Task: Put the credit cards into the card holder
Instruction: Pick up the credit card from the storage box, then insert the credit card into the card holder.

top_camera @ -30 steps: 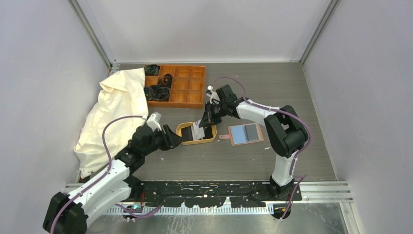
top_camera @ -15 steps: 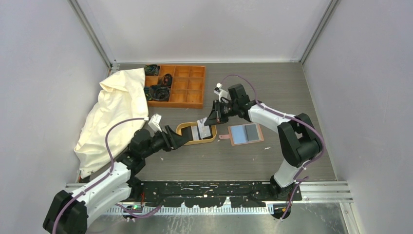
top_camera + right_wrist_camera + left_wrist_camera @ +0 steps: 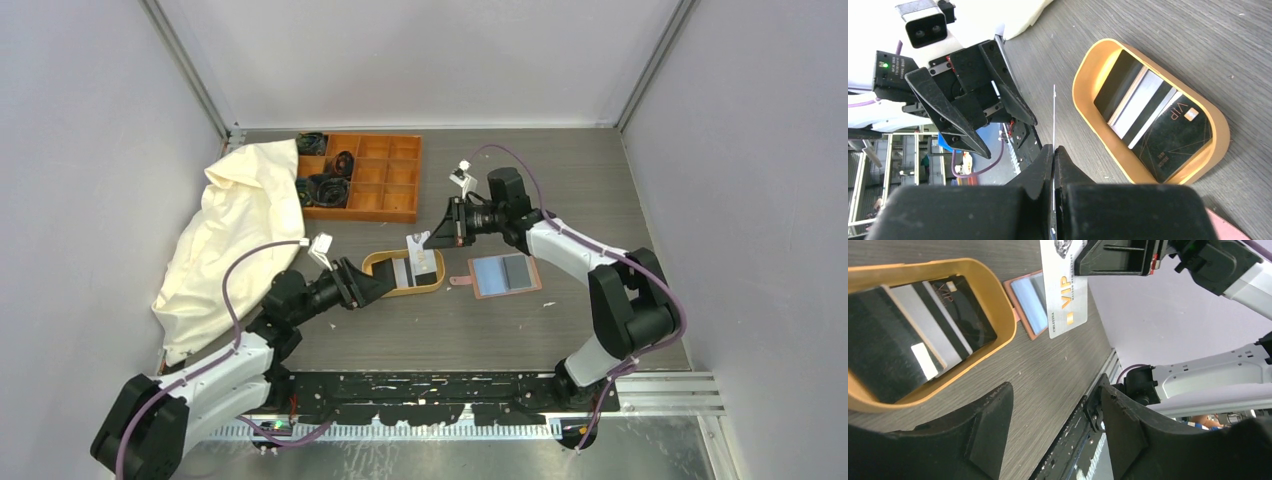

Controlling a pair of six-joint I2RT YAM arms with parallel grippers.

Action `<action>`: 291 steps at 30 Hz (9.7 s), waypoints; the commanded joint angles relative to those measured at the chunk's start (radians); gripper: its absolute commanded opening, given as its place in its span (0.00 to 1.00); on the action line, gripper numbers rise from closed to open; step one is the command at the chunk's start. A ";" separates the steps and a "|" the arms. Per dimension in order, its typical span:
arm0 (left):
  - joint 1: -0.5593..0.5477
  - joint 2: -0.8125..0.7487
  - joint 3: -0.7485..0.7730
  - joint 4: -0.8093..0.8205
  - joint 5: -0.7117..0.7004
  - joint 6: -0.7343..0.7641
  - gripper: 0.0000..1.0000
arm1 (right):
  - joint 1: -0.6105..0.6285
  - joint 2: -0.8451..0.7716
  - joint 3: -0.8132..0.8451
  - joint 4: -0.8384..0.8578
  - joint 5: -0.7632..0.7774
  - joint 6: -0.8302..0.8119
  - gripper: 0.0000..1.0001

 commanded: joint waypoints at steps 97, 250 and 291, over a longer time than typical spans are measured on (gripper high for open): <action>-0.445 1.000 0.750 0.140 -0.363 0.010 0.00 | -0.387 0.046 0.157 -0.804 0.855 -0.928 0.29; -0.334 1.154 0.886 0.236 -0.125 -0.153 0.00 | -0.384 0.264 0.230 -0.953 0.776 -0.936 0.17; -0.307 1.288 0.895 0.277 -0.238 -0.217 0.00 | -0.356 0.283 0.234 -0.960 0.781 -0.939 0.17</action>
